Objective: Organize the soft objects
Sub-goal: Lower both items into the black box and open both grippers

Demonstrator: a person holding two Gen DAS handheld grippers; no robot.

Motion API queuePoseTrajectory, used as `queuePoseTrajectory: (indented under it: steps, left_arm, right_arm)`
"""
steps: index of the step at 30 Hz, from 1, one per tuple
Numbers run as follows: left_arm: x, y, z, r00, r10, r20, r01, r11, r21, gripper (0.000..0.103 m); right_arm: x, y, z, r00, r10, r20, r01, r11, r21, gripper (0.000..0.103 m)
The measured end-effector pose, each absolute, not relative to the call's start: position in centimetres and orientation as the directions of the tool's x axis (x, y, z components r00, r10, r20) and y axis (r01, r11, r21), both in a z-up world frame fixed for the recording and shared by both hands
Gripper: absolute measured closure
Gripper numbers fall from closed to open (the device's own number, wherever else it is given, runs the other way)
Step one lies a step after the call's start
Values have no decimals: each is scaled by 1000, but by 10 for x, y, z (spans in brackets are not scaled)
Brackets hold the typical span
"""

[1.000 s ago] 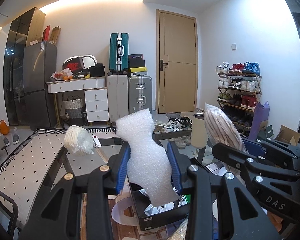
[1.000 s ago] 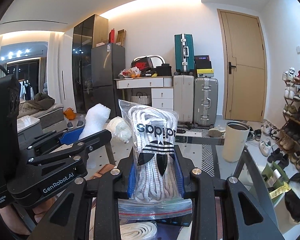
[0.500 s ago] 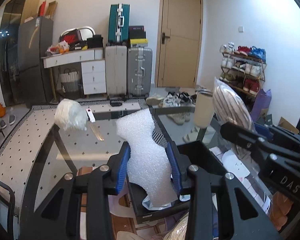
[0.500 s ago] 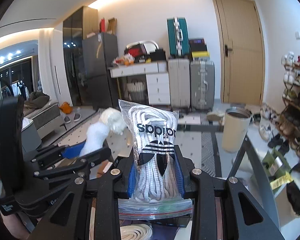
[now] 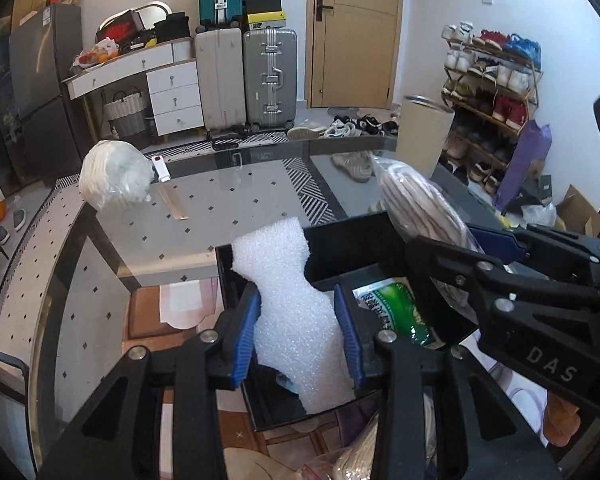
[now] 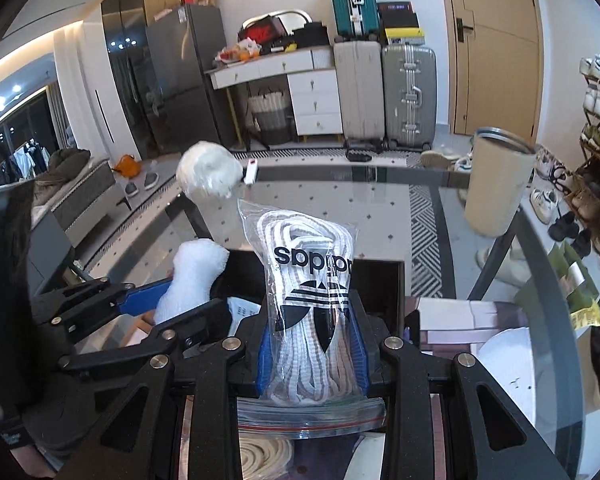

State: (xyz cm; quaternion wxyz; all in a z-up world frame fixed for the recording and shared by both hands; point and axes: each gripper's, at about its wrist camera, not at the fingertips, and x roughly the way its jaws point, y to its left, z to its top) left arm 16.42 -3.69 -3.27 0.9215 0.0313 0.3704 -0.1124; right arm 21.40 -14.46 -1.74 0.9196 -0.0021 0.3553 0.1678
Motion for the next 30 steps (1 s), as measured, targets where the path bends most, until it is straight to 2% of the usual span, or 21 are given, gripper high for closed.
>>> queuePoseTrajectory:
  steps: [5,12,24,26,28,30]
  left_arm:
    - [166,-43,-43,669,-168,-724,249,968,6,67]
    - [151,-49,-43,646,-156,-747,274,961,36,67]
    - [143,-46,-39,633,-173,-755,291,956,25,64]
    - [143,-45,-38,630,-187,-754,295,955,10,61]
    - [143,-43,-36,628,-211,-749,303,953,-14,50]
    - [141,-42,-31,644,-215,-735,301,954,-15,44]
  right_arm:
    - [229,-144,-43,625,320,-712,-306,939,154,72]
    - [221,-143,-48,552,306,-776,-311,939,149,72]
    - [209,-144,-44,504,317,-804,-316,933,170,69]
    - [208,-145,-43,504,333,-797,-317,930,188,66]
    - [208,-146,-40,501,362,-786,-325,920,217,54]
    - [206,-147,-35,513,371,-774,-325,919,225,51]
